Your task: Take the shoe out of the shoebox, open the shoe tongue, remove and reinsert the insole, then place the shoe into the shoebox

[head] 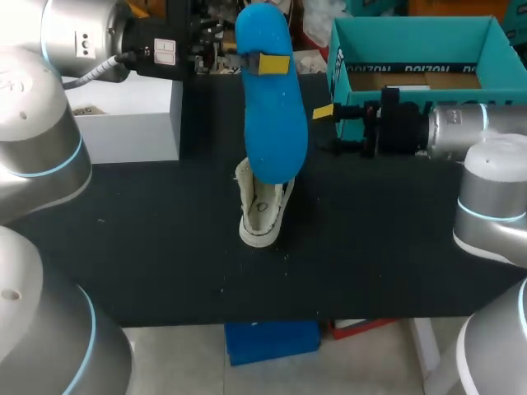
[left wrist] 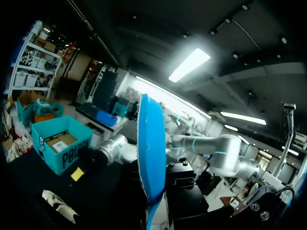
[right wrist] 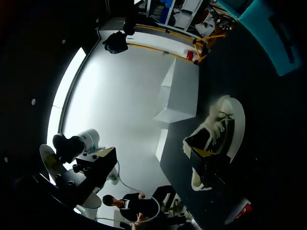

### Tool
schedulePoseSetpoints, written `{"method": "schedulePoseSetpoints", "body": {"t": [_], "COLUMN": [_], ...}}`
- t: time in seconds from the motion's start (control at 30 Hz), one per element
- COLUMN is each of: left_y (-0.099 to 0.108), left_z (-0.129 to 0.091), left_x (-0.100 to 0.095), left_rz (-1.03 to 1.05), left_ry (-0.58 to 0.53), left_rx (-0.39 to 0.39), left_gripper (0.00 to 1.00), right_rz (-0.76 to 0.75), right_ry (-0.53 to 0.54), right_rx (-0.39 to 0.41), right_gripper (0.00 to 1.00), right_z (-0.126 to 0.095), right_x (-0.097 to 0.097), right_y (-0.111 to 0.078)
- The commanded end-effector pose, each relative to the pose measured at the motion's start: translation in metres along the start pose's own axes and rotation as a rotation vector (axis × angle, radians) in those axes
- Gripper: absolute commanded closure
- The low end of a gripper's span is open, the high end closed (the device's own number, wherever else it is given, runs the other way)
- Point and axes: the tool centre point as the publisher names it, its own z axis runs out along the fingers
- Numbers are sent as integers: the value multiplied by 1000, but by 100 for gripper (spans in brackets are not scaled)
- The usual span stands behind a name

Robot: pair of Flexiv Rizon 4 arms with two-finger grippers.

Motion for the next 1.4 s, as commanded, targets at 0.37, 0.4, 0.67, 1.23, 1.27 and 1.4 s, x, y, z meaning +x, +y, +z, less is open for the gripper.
{"method": "schedulePoseSetpoints", "body": {"t": [0.37, 0.4, 0.67, 1.23, 1.27, 1.4], "left_y": [58, 68, 75, 114, 122, 150], "left_z": [13, 13, 13, 4, 1, -12], "left_x": [22, 19, 17, 40, 38, 37], "left_rz": [917, 971, 978, 1292, 1349, 1440], "left_ry": [-184, -189, -185, -248, -258, -271], "left_rx": [-163, -162, -156, -151, -151, -124], "left_gripper": [100, 100, 100, 100, 100, 100], "right_rz": [6, 6, 6, 6, 6, 6], "right_ry": [-21, -21, -21, -21, -21, -21], "right_rx": [9, 9, 9, 9, 9, 9], "right_gripper": [0, 0, 0, 0, 0, 0], "right_z": [0, 0, 0, 0, 0, 0], "right_x": [1, 1, 1, 1, 1, 1], "right_y": [1, 1, 1, 1, 1, 1]}}
